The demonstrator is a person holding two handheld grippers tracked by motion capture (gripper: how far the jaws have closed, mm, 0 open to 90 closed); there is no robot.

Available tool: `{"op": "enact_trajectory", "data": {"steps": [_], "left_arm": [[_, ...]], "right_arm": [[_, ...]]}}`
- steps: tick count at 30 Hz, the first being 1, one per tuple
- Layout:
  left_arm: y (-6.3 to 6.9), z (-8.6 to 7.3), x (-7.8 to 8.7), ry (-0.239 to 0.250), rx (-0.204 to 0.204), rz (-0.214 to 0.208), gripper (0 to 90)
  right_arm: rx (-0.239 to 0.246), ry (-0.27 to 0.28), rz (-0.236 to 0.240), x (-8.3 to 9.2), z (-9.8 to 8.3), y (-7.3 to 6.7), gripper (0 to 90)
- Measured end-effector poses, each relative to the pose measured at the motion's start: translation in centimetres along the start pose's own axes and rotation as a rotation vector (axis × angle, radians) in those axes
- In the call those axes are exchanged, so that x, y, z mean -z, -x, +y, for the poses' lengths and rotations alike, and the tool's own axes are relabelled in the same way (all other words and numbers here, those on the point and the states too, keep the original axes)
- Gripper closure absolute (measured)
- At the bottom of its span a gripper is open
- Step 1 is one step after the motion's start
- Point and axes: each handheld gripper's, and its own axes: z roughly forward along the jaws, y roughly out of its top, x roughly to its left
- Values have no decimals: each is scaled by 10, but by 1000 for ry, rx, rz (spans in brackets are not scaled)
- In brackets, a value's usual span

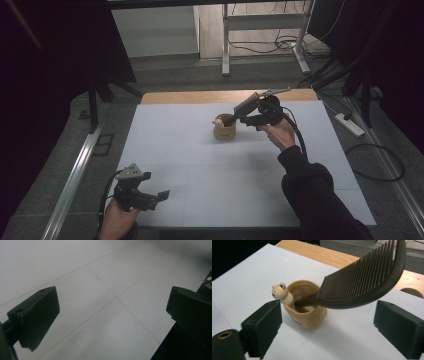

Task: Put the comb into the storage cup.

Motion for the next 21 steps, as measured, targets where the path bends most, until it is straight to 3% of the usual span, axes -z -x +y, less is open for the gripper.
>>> {"op": "enact_trajectory", "data": {"steps": [8, 21], "left_arm": [[0, 0, 0, 0, 0, 0, 0], [0, 0, 0, 1, 0, -2, 0]], "right_arm": [[59, 1, -27, 6, -5, -4, 21], [78, 5, -12, 14, -19, -6, 12]]}}
